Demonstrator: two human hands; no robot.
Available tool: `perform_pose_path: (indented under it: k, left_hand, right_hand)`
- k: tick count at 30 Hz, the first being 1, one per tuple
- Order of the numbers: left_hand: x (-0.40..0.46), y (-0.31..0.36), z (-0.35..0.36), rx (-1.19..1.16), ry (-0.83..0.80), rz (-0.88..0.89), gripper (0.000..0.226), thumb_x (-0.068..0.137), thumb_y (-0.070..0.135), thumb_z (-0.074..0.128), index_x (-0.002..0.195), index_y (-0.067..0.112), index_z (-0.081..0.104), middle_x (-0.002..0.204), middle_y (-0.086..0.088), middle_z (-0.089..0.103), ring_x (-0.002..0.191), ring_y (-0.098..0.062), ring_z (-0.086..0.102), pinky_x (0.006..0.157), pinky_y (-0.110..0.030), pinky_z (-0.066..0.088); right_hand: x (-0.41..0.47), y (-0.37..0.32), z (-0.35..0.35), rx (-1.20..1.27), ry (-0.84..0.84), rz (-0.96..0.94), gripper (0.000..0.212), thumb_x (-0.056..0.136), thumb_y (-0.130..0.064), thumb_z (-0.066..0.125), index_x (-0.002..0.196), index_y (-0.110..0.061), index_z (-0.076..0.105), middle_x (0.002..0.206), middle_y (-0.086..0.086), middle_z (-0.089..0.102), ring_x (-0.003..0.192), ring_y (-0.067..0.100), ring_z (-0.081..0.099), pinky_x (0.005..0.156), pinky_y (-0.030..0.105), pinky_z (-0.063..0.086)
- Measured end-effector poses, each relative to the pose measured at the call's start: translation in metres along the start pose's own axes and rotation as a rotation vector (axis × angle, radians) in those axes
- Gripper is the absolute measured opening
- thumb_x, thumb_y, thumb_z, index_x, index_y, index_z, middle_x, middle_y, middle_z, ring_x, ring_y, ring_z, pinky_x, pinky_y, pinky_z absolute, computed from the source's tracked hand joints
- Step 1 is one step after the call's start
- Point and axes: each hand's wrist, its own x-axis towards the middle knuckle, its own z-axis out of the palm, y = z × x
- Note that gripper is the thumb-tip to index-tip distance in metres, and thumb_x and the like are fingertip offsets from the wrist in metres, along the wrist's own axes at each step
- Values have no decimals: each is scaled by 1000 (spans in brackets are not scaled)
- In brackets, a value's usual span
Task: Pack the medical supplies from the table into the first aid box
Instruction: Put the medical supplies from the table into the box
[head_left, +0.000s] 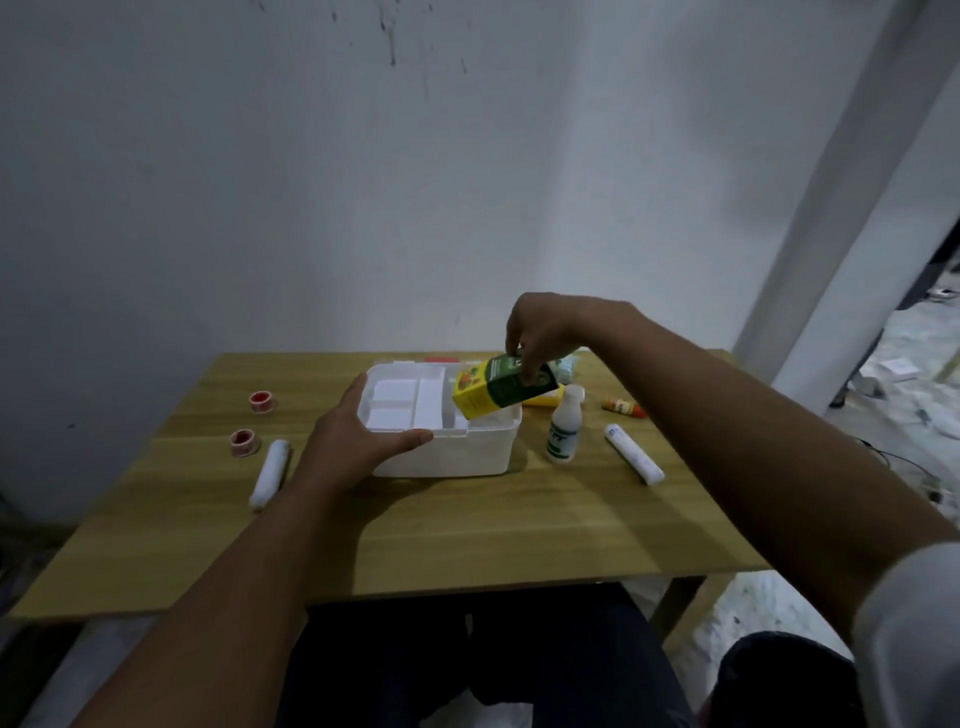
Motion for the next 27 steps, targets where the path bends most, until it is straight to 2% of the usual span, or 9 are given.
perform_pose_path:
  k: [3,6,12,17,22,25,27]
  left_hand:
    - [1,-2,1,8,4,-29,119,57,71,90,158,42,33,150,9,54,132,-19,52,100,-47,53]
    - [3,-5,2,26,-4,-47,125,55,76,87,160,42,29,155,7,50,135,-23,50,101,-51,53]
    - [5,-6,4,30,-4,-29,121,59,69,89,160,40,29,155,5,50,134,-23,50,96,-45,53]
    - [2,-4,3,20,-3,-18,126,54,75,86,160,39,29,153,6,52,133,-21,51,99,-45,53]
    - [2,0,4,5,-1,14,114,62,63,91,158,40,33,150,6,54,127,-16,51,95,-40,51]
    - [2,-1,4,21,-5,6,116,61,64,90,158,39,32,152,5,52,131,-20,50,95,-40,50]
    - [2,0,3,19,-12,-9,122,56,71,88,159,40,30,153,6,52,133,-21,50,98,-43,51]
  right_hand:
    - [1,-23,11,-57,51,-11,48,65,-27,92,108,-13,79,102,5,75,93,23,68,76,34,58]
    - [6,-41,30,-35,108,-23,46,69,-27,92,109,-11,77,102,6,75,95,23,68,79,34,59]
    - [25,-55,76,28,171,-49,32,73,-22,88,101,-11,79,99,6,74,90,23,68,77,34,57]
    - [31,-55,92,50,228,-58,14,76,-19,82,90,-15,80,92,5,74,87,23,67,75,35,58]
    - [32,-52,95,-23,197,-73,16,80,-28,79,94,-21,78,96,0,70,87,20,59,71,32,52]
    - [37,-52,96,14,136,-66,19,80,-23,80,98,-18,80,100,3,73,92,22,66,79,36,58]
    - [39,-54,94,54,117,-54,20,78,-22,83,96,-14,79,96,3,74,85,20,66,79,35,59]
